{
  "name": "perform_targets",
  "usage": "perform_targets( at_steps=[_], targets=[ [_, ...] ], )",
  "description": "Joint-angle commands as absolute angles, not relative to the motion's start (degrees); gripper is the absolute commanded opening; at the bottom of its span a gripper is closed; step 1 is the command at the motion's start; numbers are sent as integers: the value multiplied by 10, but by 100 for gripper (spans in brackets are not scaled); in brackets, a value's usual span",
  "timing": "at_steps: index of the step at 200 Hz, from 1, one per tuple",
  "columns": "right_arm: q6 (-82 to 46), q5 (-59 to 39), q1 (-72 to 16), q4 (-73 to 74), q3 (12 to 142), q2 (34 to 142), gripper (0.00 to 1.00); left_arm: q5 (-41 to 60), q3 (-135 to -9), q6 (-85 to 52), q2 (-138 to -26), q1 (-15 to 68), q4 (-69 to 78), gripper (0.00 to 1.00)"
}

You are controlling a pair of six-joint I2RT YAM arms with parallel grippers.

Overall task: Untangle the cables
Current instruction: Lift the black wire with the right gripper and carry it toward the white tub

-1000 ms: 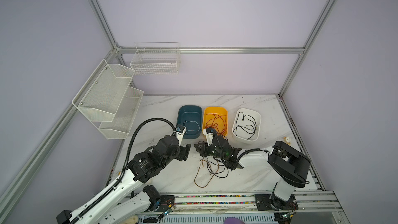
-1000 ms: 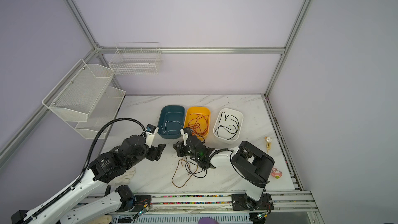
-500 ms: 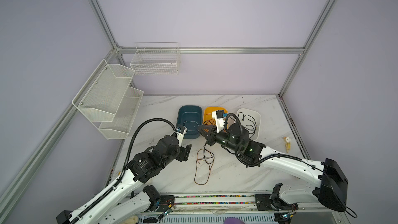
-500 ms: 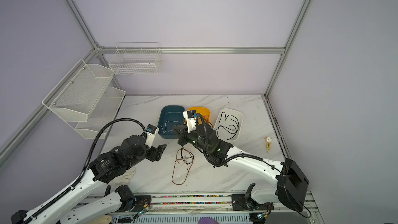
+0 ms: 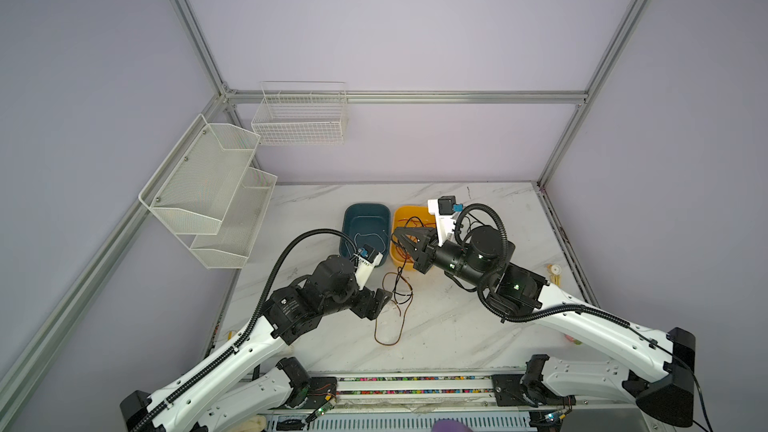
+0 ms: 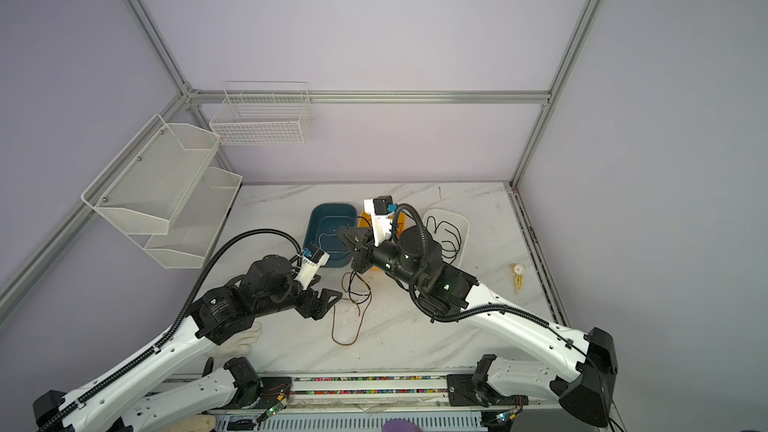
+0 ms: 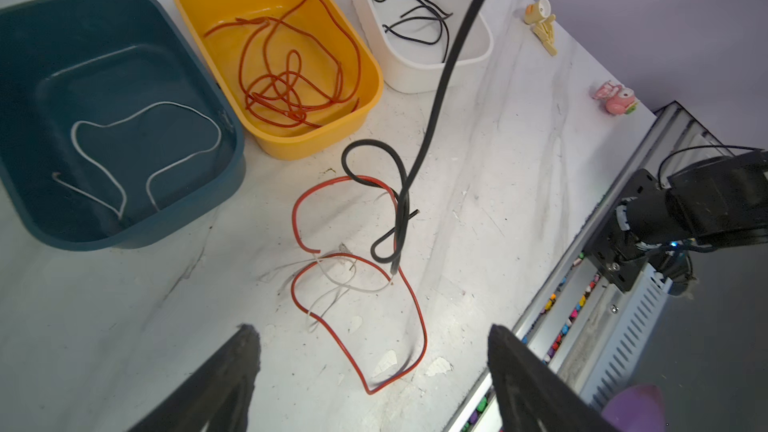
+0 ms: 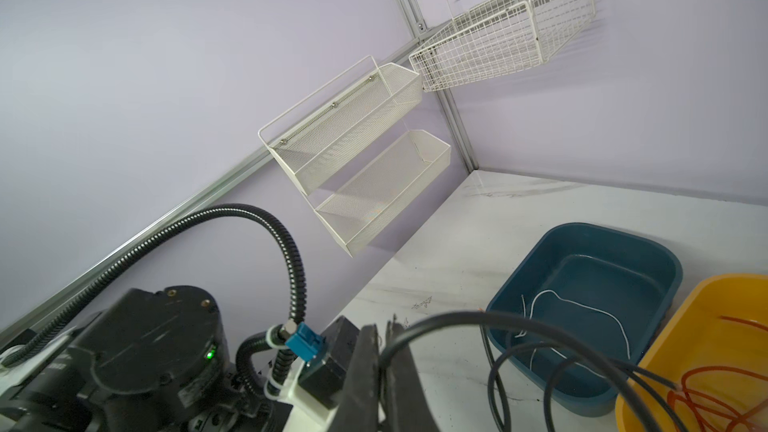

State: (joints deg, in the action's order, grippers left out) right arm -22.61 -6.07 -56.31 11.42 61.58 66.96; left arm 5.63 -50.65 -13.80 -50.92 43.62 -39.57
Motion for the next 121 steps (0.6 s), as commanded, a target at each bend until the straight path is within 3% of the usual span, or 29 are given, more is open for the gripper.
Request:
perform_targets(
  at_steps=[1,49,99,121],
  targets=[
    [-222,-79,-567,106,633,655,0,121,-496,-140,-516,435,-352,87],
    [-226,-83,-566,94,650,640,0,125,-492,-177,-526,435,-311,90],
    [-241,-100,-567,101,662,617,0,120,-497,-198,-557,435,-296,75],
    [-251,-113,-566,109,662,609,0,120,-494,-218,-576,435,-275,64]
  ],
)
